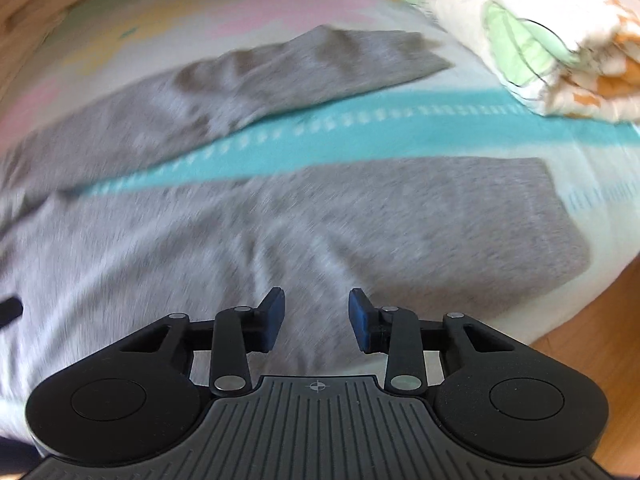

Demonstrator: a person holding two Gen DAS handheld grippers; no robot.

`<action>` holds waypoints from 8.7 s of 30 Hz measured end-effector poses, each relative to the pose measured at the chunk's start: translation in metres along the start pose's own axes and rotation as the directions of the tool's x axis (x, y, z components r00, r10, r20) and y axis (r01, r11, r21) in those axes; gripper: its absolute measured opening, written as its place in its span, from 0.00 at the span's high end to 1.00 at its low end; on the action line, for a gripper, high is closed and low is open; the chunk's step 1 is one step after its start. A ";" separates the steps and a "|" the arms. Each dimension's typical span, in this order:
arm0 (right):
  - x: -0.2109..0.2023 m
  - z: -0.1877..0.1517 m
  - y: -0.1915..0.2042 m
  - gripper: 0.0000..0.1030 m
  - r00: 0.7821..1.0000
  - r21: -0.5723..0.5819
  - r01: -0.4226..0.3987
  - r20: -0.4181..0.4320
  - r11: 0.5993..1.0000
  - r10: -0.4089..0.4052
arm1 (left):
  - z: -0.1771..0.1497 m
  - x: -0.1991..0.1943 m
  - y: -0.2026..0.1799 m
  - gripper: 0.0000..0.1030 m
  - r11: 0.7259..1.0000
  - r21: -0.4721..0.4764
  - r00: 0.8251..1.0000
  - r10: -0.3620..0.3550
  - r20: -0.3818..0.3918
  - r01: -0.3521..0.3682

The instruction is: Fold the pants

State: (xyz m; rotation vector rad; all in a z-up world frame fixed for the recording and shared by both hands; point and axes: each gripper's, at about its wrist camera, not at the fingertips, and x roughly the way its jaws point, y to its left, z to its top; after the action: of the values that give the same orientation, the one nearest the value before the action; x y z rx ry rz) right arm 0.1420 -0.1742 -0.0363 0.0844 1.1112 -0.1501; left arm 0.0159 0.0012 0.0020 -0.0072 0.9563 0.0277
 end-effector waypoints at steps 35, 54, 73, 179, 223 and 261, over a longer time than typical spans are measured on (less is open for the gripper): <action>0.076 0.042 -0.233 0.62 0.995 0.550 0.075 -0.100 0.832 -0.024 | 0.030 0.057 -0.022 0.42 0.987 0.128 0.993 -0.084 -0.080 0.093; 0.028 0.067 -0.191 0.77 0.962 0.446 0.223 0.043 0.867 -0.270 | 0.026 0.082 -0.016 0.41 0.991 0.091 0.983 -0.082 -0.166 0.099; 0.087 0.218 -0.008 0.71 0.989 0.196 -0.114 0.117 0.974 0.092 | 0.127 0.080 0.043 0.39 1.000 -0.001 0.998 0.023 -0.061 -0.023; 0.019 0.012 -0.095 0.91 0.995 0.185 0.032 -0.100 0.982 -0.013 | 0.012 0.024 0.063 0.95 0.984 -0.177 0.992 -0.015 -0.123 -0.007; -0.054 0.080 -0.132 0.95 0.933 0.240 0.076 0.324 0.968 -0.154 | 0.007 0.041 0.076 0.94 0.972 -0.231 0.987 -0.078 -0.140 0.044; 0.017 0.038 -0.183 0.93 0.893 0.228 0.447 -0.054 0.865 -0.448 | -0.006 0.039 0.072 0.85 0.984 -0.174 0.969 -0.079 -0.235 0.038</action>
State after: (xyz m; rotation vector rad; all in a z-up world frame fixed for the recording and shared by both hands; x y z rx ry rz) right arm 0.1534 -0.3616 -0.0337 0.0354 1.0937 -0.7024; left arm 0.0315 0.0737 -0.0323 -0.1995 1.1949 0.0543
